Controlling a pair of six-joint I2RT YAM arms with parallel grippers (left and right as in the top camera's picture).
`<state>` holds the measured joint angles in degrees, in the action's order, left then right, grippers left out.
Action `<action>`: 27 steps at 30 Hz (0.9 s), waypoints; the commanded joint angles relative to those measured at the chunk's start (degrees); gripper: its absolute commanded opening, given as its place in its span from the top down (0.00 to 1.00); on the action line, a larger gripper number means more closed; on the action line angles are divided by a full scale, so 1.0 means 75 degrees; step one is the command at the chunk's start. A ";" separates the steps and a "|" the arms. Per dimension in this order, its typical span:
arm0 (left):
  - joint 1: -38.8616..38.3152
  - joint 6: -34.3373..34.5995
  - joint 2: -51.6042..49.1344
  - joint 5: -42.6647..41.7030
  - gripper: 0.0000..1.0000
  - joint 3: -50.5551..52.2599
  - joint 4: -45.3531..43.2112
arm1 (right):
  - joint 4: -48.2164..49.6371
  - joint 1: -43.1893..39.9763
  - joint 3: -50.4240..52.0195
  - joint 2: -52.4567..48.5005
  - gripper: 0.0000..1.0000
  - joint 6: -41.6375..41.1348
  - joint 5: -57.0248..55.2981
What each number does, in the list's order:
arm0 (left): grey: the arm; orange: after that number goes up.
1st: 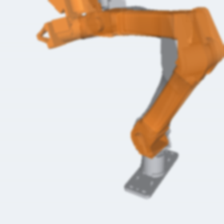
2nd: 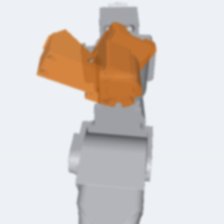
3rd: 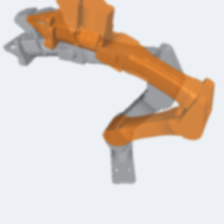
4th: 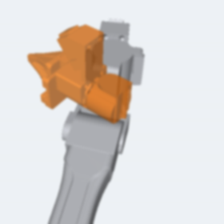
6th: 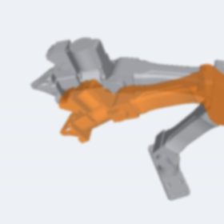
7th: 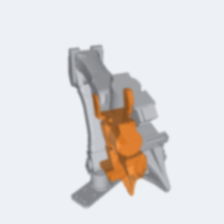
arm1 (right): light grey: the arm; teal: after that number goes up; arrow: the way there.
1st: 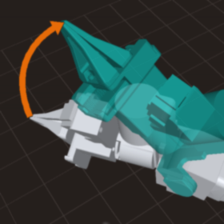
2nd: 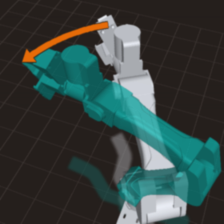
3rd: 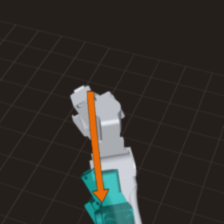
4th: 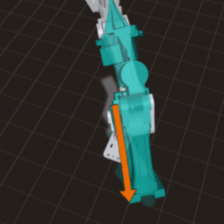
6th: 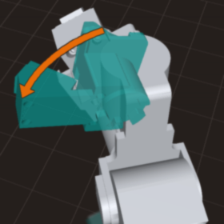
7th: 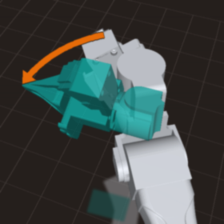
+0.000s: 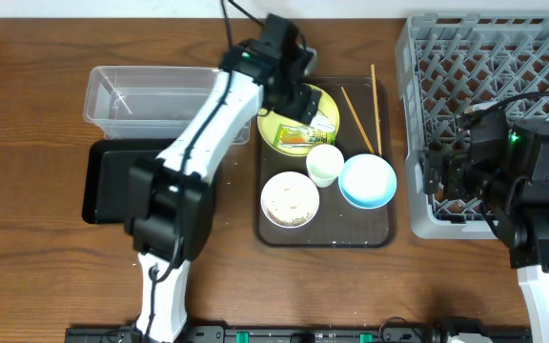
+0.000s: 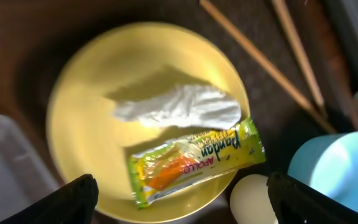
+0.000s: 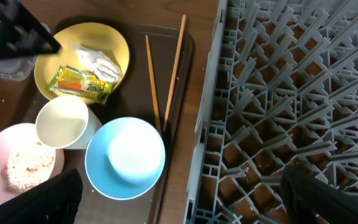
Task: Sort waste into correct bins and load items into the dishwasher rack
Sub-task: 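Reach left gripper to yellow plate and grasp the snack wrapper, then carry wrapper with left gripper and drop it into clear bin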
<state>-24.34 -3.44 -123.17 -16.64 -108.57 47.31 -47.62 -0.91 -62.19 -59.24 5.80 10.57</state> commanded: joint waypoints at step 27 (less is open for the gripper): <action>-0.0289 0.1125 -0.1658 0.1029 0.18 -0.0032 -0.0052 | -0.0207 0.0096 -0.0134 -0.0052 0.01 -0.0134 0.0052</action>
<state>-26.17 4.67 -134.08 -9.02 -108.57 46.94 -49.01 -0.91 -62.19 -59.53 5.43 10.57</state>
